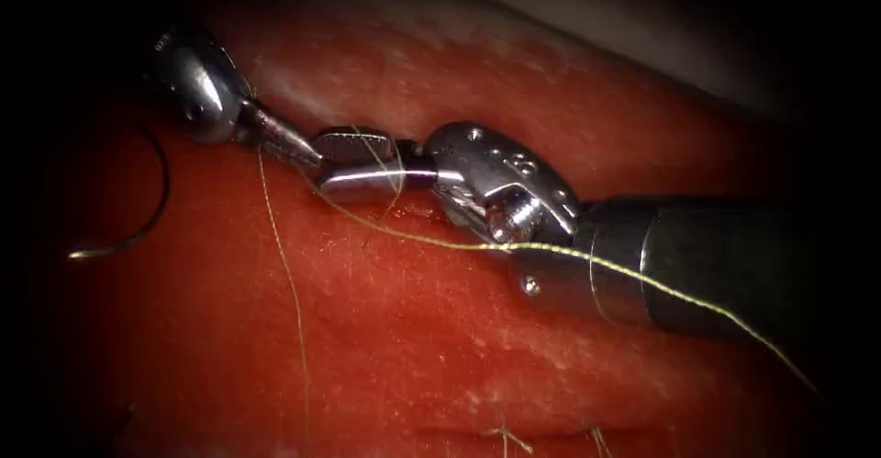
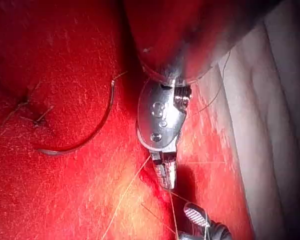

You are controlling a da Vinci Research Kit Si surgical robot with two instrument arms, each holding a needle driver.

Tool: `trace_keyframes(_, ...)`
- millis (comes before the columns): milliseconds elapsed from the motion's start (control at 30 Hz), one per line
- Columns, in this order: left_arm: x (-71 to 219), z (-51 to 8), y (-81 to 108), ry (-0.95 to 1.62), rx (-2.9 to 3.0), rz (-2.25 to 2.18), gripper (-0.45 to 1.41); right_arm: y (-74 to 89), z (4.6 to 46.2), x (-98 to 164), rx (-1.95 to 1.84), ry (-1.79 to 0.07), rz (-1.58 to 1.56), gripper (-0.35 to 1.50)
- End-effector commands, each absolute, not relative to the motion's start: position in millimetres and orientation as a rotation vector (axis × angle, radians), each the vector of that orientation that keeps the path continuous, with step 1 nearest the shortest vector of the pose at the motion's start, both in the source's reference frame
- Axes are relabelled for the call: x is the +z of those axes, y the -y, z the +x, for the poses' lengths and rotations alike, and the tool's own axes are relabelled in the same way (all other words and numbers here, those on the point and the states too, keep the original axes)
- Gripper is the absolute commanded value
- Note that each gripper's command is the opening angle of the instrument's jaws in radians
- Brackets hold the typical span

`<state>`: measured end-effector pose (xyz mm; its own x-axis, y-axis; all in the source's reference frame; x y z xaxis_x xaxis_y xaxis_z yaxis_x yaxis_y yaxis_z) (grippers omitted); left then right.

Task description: Wound Closure

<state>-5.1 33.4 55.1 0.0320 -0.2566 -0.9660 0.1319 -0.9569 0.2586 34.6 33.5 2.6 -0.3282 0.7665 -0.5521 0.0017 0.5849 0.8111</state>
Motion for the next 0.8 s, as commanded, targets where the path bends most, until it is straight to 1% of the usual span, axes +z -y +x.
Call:
trace_keyframes(33, 55.7, -5.8, -33.2, 0.133, -2.010, 2.036, -0.35, -33.7, 35.2, 3.0, 0.903, -1.743, 0.622, 0.36)
trace_keyframes(300, 54.5, -6.2, -32.2, 0.151, -2.020, 2.031, -0.35, -34.3, 33.4, 3.7, 1.056, -1.696, 0.476, 0.36)
trace_keyframes(333, 54.0, -6.2, -32.0, 0.157, -2.027, 2.030, -0.35, -34.3, 33.2, 3.8, 1.073, -1.653, 0.446, 0.36)
trace_keyframes(400, 53.5, -6.3, -31.9, 0.168, -2.040, 2.028, -0.35, -34.2, 33.0, 4.0, 1.098, -1.629, 0.426, 0.37)
trace_keyframes(567, 52.5, -6.7, -31.1, 0.166, -2.094, 2.001, -0.35, -33.9, 32.6, 5.0, 1.218, -1.567, 0.390, 0.47)
trace_keyframes(700, 52.4, -7.3, -30.6, 0.164, -2.130, 1.978, -0.35, -34.0, 32.7, 5.1, 1.264, -1.564, 0.412, 0.56)
trace_keyframes(800, 52.8, -7.6, -30.8, 0.173, -2.160, 1.958, -0.35, -33.8, 33.0, 5.0, 1.258, -1.568, 0.447, 0.57)
